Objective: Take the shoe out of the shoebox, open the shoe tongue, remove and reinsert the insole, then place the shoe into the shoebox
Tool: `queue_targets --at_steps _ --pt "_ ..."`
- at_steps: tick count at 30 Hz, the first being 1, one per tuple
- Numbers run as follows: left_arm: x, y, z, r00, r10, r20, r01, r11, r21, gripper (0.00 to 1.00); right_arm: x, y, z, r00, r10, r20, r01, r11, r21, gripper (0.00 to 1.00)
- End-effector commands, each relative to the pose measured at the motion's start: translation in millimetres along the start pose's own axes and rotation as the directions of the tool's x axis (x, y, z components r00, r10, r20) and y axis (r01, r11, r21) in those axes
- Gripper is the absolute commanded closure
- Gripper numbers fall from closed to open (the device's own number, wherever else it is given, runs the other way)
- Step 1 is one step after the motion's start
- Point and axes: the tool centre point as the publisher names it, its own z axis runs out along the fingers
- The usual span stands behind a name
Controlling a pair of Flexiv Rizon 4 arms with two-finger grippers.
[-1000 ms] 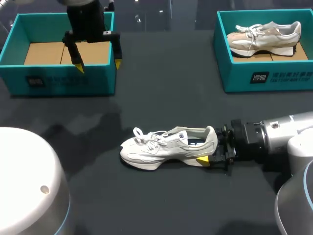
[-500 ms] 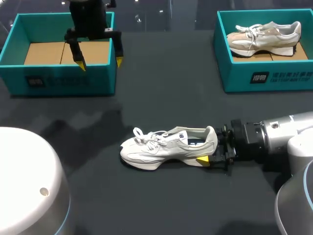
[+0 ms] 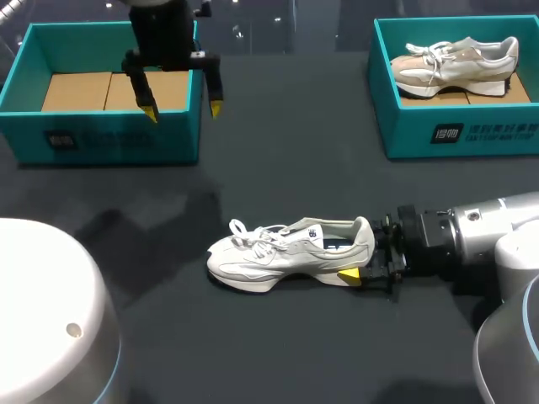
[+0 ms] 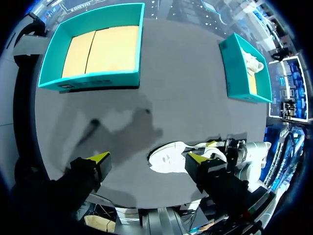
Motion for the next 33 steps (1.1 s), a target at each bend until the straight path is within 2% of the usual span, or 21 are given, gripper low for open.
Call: queue_targets --at_steps 1,11,13,25,28,33 --pt "27.7 23 7 0.999 0.003 0.038 -0.005 0.999 0.053 0.0 0.2 -0.4 4 1.0 0.0 0.002 0.0 1.0 0.003 1.0" --pt "87.7 62 35 0.996 0.052 0.079 -0.054 0.998 0.013 0.0 0.2 -0.4 4 1.0 0.0 0.002 0.0 1.0 0.003 1.0" --pt "101.2 69 40 0.996 0.072 0.054 -0.074 0.997 0.031 0.0 0.2 -0.4 4 1.0 0.0 0.002 0.0 1.0 0.003 1.0" --pt "101.2 69 40 0.996 0.072 0.054 -0.074 0.997 0.031 0.0 0.2 -0.4 4 1.0 0.0 0.002 0.0 1.0 0.003 1.0" --pt "120.6 76 58 0.994 0.041 0.105 -0.042 0.999 0.003 0.0 0.2 -0.4 4 1.0 0.0 0.002 0.0 1.0 0.003 1.0" --pt "137.7 91 81 0.99 0.052 0.129 -0.048 0.998 -0.034 0.0 0.2 -0.4 4 1.0 0.0 0.002 0.0 1.0 0.003 1.0"
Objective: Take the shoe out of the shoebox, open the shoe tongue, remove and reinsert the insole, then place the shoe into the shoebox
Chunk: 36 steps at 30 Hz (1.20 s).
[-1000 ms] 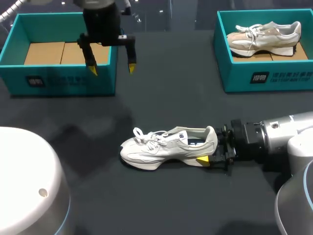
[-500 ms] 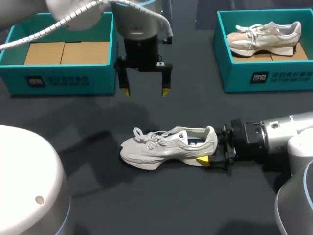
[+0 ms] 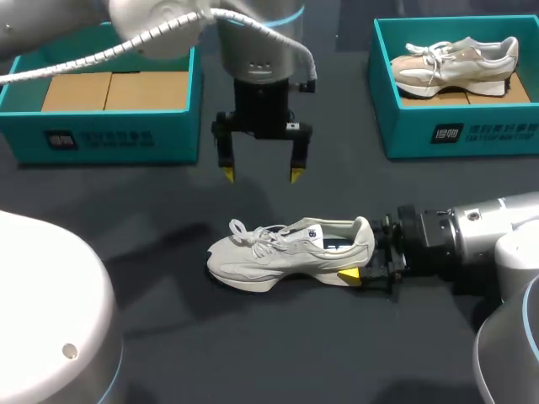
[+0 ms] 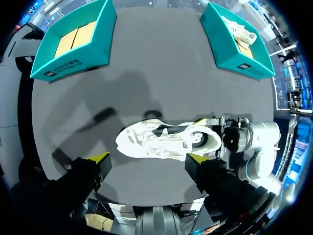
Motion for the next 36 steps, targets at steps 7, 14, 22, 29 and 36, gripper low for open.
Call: queue_targets --at_steps 7,14,22,29,36 --pt "50.3 7 36 0.997 -0.01 0.079 0.015 0.998 -0.067 0.0 0.3 -0.4 3 1.0 0.0 0.002 0.0 1.0 0.003 1.0" --pt "68.3 14 55 0.99 -0.048 0.133 0.058 0.996 -0.071 0.0 0.3 -0.4 3 1.0 0.0 0.002 0.0 1.0 0.003 1.0" --pt "76.4 15 76 0.981 -0.075 0.181 0.09 0.993 -0.075 0.0 0.3 -0.4 3 1.0 0.0 0.002 0.0 1.0 0.003 1.0" --pt "82.2 12 91 0.969 -0.094 0.228 0.11 0.992 -0.06 0.0 0.3 -0.4 3 1.0 0.0 0.002 0.0 1.0 0.003 1.0" --pt "85.4 12 104 0.96 -0.091 0.264 0.109 0.992 -0.055 0.0 0.3 -0.4 3 1.0 0.0 0.002 0.0 1.0 0.003 1.0"
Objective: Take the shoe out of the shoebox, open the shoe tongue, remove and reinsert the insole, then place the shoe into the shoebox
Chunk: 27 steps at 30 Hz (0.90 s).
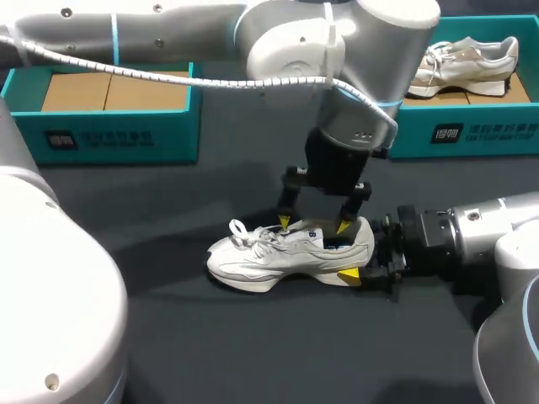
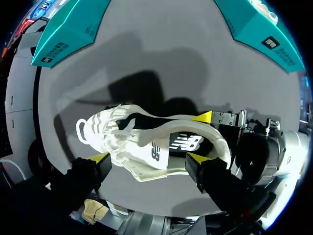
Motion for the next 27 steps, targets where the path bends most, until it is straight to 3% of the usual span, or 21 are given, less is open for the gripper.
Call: queue_targets --at_steps 1,15,27 --pt "9.7 -1 8 0.998 -0.005 0.058 0.005 1.0 -0.005 0.0 0.3 -0.5 3 1.0 0.0 0.002 0.0 1.0 0.003 1.0" --pt "14.4 -2 35 0.984 -0.005 0.175 0.003 1.0 0.007 0.0 0.3 -0.5 3 1.0 0.0 0.002 0.0 1.0 0.003 1.0" --pt "3.2 -4 39 0.972 -0.011 0.237 0.013 1.0 -0.009 0.02 0.3 -0.5 3 1.0 0.0 0.002 0.0 1.0 0.003 1.0"
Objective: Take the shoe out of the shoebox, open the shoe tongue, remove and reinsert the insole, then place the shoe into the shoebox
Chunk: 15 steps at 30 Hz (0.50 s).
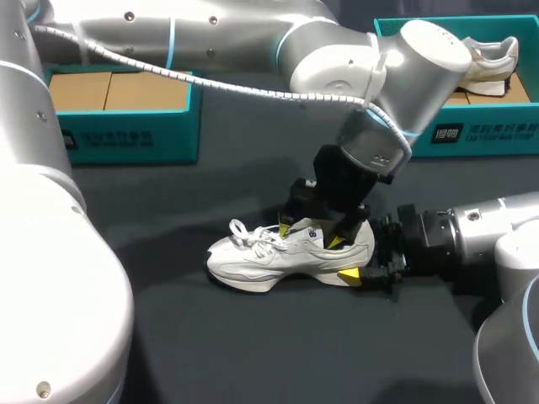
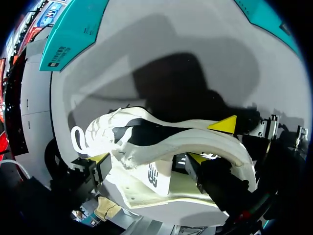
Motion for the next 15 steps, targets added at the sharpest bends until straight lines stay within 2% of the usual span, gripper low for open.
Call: queue_targets --at_steps 1,4,7,11,12,15 --pt "1.1 6 -1 0.999 -0.023 0.042 0.023 1.0 0.005 0.04 0.3 -0.3 3 1.0 0.0 0.002 0.0 1.0 0.003 1.0" --pt "-3.1 9 -2 0.999 -0.017 0.046 0.017 1.0 -0.001 0.14 0.3 -0.3 3 1.0 0.0 0.002 0.0 1.0 0.003 1.0" --pt "-6.7 11 -6 0.999 -0.015 0.043 0.015 1.0 0.0 0.31 0.3 -0.3 3 1.0 0.0 0.002 0.0 1.0 0.003 1.0" --pt "-10.3 14 -11 1.0 -0.009 0.023 0.009 1.0 0.025 0.42 0.3 -0.3 3 1.0 0.0 0.002 0.0 1.0 0.003 1.0" --pt "-11.4 15 -13 1.0 -0.007 0.02 0.007 1.0 0.026 0.51 0.3 -0.3 3 1.0 0.0 0.002 0.0 1.0 0.003 1.0" --pt "-12.5 17 -15 1.0 -0.005 0.015 0.004 1.0 0.03 0.6 0.3 -0.3 3 1.0 0.0 0.002 0.0 1.0 0.003 1.0"
